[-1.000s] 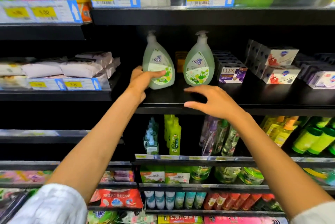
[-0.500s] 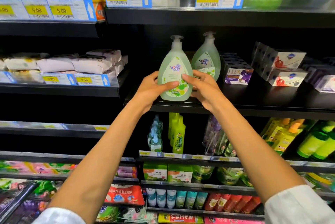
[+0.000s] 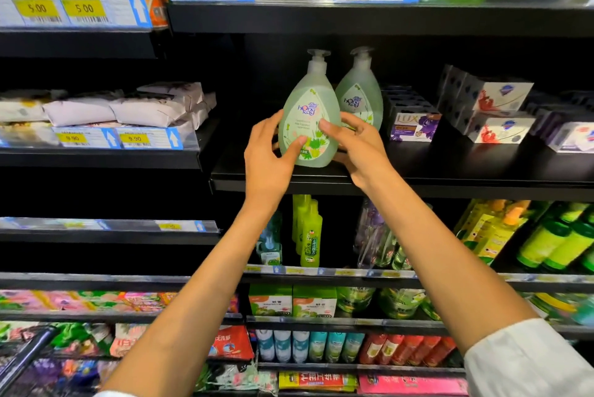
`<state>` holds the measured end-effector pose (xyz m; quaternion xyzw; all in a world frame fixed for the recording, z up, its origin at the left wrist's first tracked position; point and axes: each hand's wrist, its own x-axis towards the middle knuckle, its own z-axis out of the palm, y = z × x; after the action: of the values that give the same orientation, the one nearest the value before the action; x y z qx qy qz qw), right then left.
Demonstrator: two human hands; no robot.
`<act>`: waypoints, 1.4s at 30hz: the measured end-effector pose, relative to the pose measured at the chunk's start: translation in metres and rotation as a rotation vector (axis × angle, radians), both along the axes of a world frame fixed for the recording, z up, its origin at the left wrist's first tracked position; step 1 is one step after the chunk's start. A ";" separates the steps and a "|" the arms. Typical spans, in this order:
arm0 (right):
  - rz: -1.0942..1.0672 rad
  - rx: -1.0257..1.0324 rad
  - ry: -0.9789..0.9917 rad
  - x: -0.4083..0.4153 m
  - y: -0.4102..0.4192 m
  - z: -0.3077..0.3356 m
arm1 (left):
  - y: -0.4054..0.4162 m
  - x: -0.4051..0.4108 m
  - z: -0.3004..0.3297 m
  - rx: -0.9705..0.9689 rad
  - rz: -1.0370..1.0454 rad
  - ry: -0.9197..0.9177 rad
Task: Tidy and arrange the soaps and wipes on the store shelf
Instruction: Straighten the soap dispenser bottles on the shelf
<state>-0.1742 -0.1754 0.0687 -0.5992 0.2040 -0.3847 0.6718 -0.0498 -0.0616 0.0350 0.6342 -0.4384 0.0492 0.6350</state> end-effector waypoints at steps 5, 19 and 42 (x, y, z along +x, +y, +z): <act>0.019 0.034 -0.040 -0.001 -0.003 -0.002 | -0.012 -0.006 -0.002 0.245 0.038 -0.068; 0.092 -0.043 -0.037 0.002 -0.014 -0.009 | -0.007 0.011 0.014 0.171 -0.167 0.272; 0.089 -0.095 0.077 0.002 -0.005 -0.006 | 0.010 0.025 0.017 0.019 -0.521 0.604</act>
<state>-0.1725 -0.1809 0.0622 -0.6533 0.1844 -0.3405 0.6506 -0.0246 -0.0520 0.0524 0.4938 -0.3786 -0.3061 0.7205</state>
